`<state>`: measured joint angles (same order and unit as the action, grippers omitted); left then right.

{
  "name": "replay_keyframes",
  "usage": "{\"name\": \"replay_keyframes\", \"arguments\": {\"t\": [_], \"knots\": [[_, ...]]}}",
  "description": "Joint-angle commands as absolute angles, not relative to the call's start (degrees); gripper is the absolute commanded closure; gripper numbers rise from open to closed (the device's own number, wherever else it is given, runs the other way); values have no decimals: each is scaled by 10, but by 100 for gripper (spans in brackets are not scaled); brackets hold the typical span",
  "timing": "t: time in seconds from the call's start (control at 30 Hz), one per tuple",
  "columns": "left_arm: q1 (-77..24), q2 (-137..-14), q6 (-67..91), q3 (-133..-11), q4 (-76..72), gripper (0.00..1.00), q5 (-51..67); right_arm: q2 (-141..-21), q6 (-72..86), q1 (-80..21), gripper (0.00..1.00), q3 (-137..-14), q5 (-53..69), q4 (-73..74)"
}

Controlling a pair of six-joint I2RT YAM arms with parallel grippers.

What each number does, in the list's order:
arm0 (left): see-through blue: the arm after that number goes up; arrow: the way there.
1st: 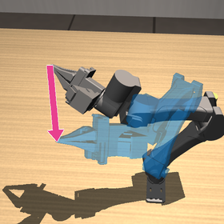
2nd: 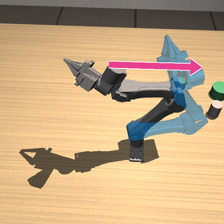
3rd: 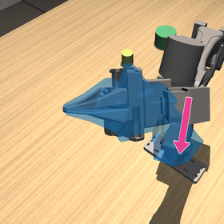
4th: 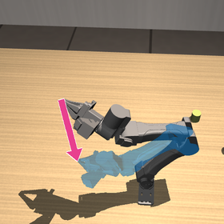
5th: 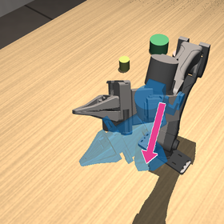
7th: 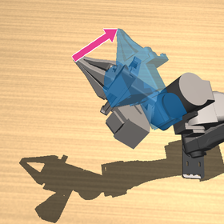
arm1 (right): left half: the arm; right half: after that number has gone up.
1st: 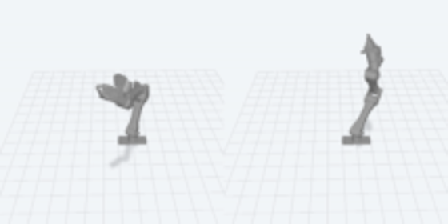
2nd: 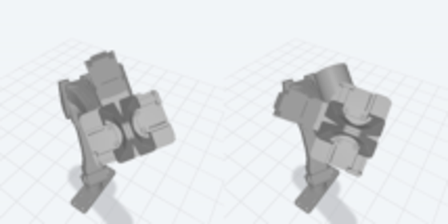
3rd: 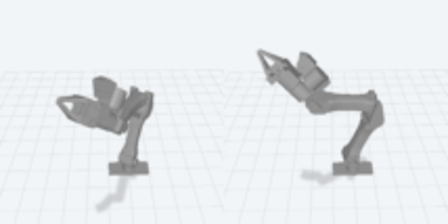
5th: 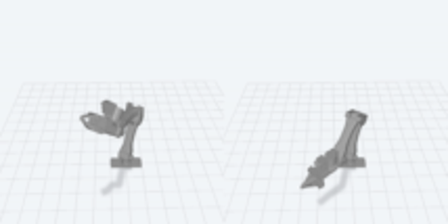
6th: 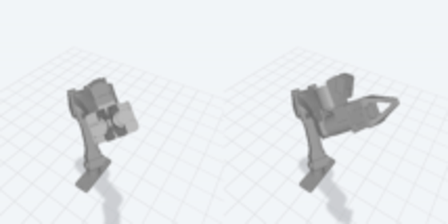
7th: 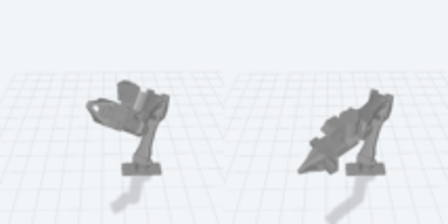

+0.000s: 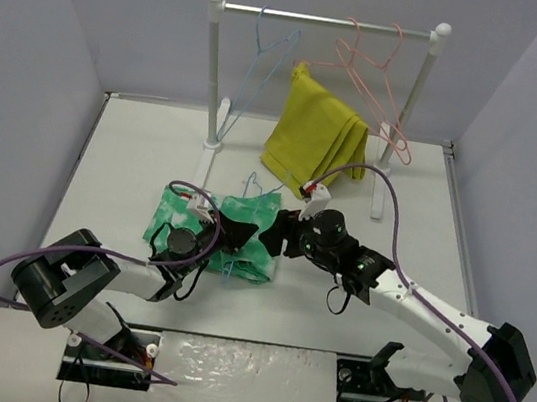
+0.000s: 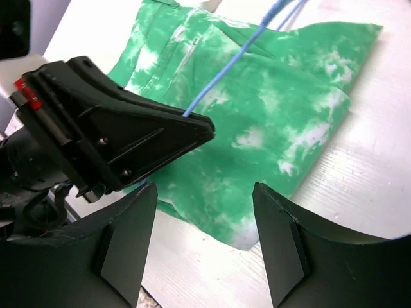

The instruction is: Place the trousers on the hanger

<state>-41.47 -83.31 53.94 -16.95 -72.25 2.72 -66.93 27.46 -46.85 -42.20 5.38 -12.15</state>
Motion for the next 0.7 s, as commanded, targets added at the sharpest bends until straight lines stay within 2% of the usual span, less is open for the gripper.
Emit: {"name": "replay_keyframes", "arguments": {"t": [0.0,0.4,0.67], "knots": [[-418,-814,529,-180,-787,100,27,-699,336,-472,40,-482,-22,-142],[-422,-786,520,-179,-761,100,21,-827,372,-480,38,-574,-201,-191],[-424,-776,515,-182,-743,100,23,-892,372,-480,38,-602,-202,-228]]}}
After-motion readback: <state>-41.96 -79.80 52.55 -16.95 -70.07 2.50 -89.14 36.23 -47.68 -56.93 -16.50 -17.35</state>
